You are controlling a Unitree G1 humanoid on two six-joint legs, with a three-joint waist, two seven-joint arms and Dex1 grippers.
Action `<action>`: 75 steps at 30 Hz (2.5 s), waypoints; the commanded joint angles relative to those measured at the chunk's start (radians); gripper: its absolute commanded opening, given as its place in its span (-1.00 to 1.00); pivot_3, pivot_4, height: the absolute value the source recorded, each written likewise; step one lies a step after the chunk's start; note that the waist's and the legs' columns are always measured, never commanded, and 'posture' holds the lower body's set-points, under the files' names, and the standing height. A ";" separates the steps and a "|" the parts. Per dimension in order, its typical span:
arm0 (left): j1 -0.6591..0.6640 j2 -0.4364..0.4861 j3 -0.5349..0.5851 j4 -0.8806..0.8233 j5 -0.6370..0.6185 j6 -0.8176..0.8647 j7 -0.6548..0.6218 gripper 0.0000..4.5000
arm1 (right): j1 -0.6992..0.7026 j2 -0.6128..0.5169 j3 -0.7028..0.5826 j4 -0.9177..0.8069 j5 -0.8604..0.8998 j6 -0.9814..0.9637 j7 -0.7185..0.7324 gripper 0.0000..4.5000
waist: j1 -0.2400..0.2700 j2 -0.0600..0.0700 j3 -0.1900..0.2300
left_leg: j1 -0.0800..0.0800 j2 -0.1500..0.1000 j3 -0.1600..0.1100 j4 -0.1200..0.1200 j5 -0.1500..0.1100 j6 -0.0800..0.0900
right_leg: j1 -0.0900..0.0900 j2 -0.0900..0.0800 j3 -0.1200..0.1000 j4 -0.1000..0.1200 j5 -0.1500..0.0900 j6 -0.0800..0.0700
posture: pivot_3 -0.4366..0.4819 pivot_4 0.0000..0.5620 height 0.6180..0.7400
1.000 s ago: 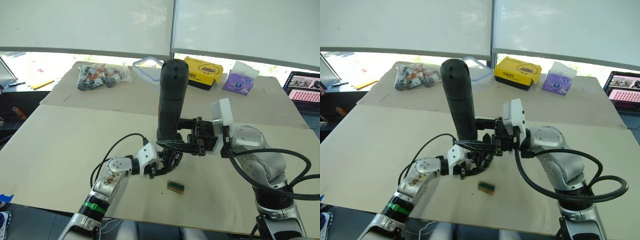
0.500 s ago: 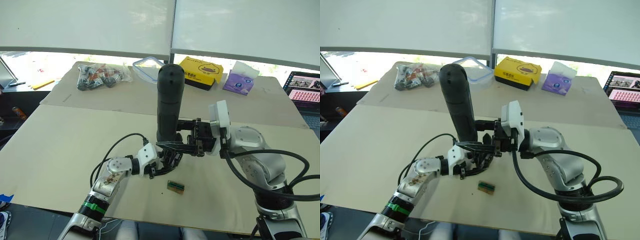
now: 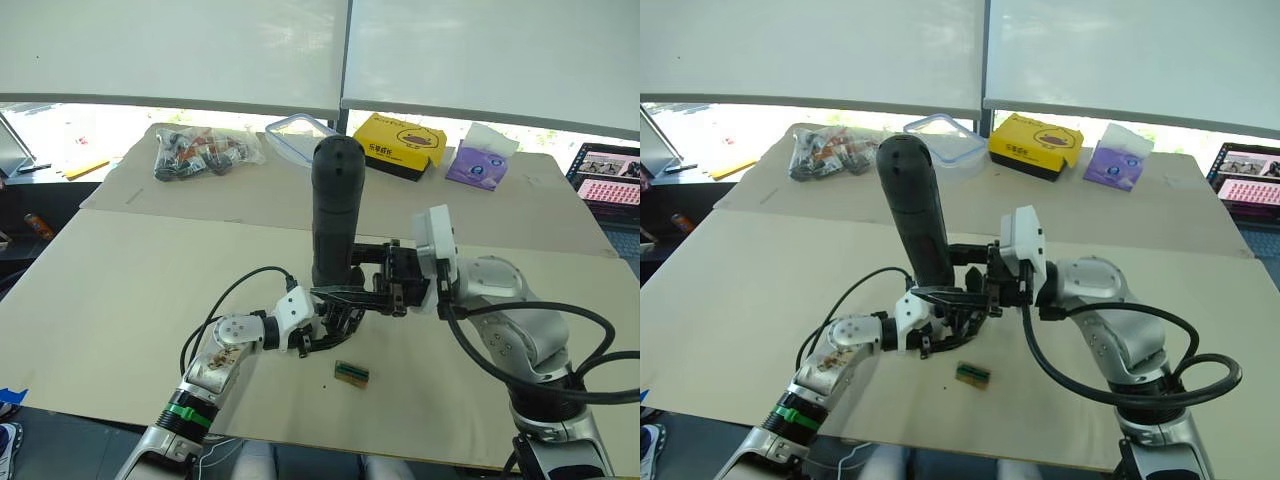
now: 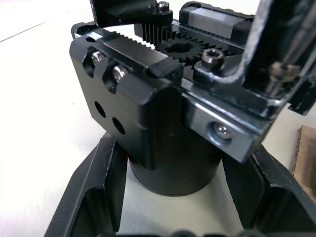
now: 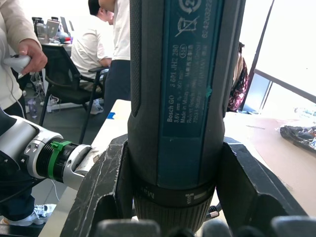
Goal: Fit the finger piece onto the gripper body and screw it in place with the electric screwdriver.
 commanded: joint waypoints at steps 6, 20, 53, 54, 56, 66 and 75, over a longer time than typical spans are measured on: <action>0.013 0.006 -0.022 0.015 0.006 0.014 -0.011 0.01 | 0.027 -0.007 -0.013 0.011 -0.011 -0.040 -0.006 -0.14 | 0.000 0.000 0.000 | 0.000 0.000 0.000 0.000 0.000 0.000 | 0.000 0.000 0.000 0.000 0.000 0.000 | -0.05 -0.47 1.00; 0.019 0.010 -0.023 0.009 0.008 0.012 -0.010 0.01 | 0.031 -0.003 0.035 0.032 -0.033 -0.004 -0.073 -0.14 | -0.001 0.001 -0.001 | 0.001 0.000 0.000 0.000 0.000 0.000 | 0.001 0.000 0.000 0.000 0.000 0.000 | -0.05 -0.47 1.00; 0.014 0.004 -0.019 0.024 0.006 0.010 0.001 0.01 | 0.027 -0.018 0.050 0.032 -0.004 0.024 -0.115 -0.14 | -0.006 0.001 -0.013 | 0.005 0.000 0.000 0.000 0.000 0.000 | 0.004 0.000 0.000 0.000 -0.004 -0.007 | -0.05 -0.47 1.00; 0.015 0.003 -0.017 0.024 0.005 0.011 0.003 0.01 | 0.015 -0.017 0.040 0.029 0.007 0.026 -0.114 -0.14 | -0.006 0.001 -0.013 | 0.005 0.000 0.000 0.000 0.000 0.000 | 0.004 0.000 0.000 0.000 -0.004 -0.007 | -0.05 -0.47 1.00; 0.016 0.003 -0.015 0.025 0.004 0.011 0.007 0.01 | -0.004 -0.018 0.023 0.021 0.026 0.029 -0.106 -0.14 | -0.006 0.001 -0.013 | 0.005 0.000 0.000 0.000 0.000 0.000 | 0.003 0.000 0.001 0.000 -0.004 -0.007 | -0.05 -0.47 1.00; 0.012 -0.006 -0.001 0.061 0.013 -0.015 0.038 0.01 | -0.084 -0.037 -0.132 -0.017 0.198 0.022 -0.030 -0.14 | -0.001 0.001 -0.012 | 0.002 0.000 0.000 0.000 0.000 0.000 | 0.001 0.000 0.000 0.000 -0.004 -0.006 | -0.05 -0.47 1.00; 0.023 -0.022 0.020 0.054 -0.009 -0.014 0.053 0.82 | -0.050 -0.115 -0.242 -0.127 0.434 0.135 -0.056 -0.14 | 0.001 0.001 -0.012 | 0.001 0.000 0.000 0.000 0.000 0.000 | 0.001 0.000 0.001 -0.001 -0.004 -0.006 | -0.05 -0.47 1.00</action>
